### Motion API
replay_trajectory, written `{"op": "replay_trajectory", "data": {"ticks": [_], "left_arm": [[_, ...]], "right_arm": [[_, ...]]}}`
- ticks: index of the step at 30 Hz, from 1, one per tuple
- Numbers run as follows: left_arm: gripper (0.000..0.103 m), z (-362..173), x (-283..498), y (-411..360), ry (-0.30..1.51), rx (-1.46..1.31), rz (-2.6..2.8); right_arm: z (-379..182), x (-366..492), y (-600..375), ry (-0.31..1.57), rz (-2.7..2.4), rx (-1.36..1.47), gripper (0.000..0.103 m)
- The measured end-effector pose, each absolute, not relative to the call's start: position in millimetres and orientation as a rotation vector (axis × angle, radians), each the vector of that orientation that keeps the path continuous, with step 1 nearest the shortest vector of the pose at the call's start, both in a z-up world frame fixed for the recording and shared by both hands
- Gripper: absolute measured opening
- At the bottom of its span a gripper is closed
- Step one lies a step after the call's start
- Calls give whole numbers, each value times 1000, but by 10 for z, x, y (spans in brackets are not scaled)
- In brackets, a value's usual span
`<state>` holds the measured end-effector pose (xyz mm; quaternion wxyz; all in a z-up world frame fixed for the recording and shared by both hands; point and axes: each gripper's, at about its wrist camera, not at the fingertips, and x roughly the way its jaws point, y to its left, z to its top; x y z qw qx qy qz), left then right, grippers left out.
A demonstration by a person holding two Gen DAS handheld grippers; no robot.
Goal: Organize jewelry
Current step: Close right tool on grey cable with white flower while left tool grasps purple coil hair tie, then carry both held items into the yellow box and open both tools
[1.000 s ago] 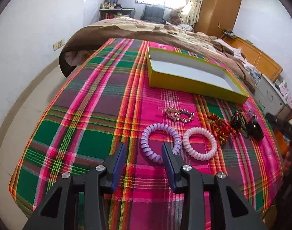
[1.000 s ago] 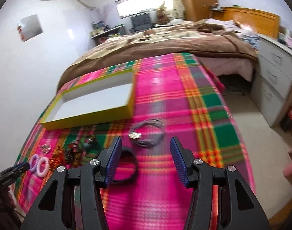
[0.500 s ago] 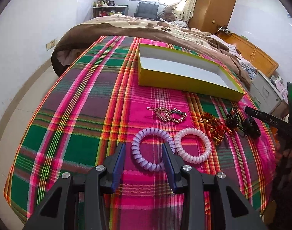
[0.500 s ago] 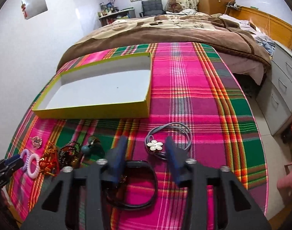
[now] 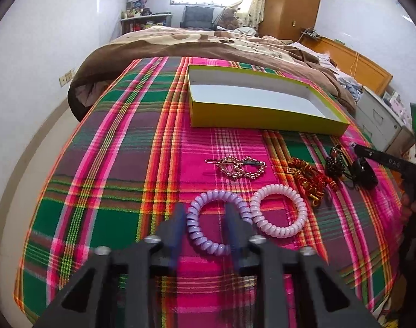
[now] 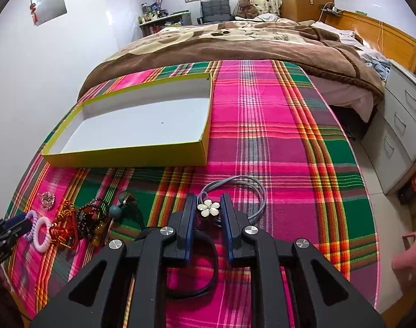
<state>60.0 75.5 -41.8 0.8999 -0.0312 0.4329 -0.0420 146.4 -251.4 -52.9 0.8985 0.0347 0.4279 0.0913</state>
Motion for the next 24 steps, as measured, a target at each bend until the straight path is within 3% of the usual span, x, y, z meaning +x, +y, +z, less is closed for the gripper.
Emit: {"op": "replay_trajectory", "data": {"ticks": [1,24], "left_arm": [[10,-419,603,763,897,-65,-88],[9,71,749,836,771,-119,-142]], "right_arm": [[-522,1458,-2514,881,189,74,18],[-148,1335,-2479,775,229,86,18]]}}
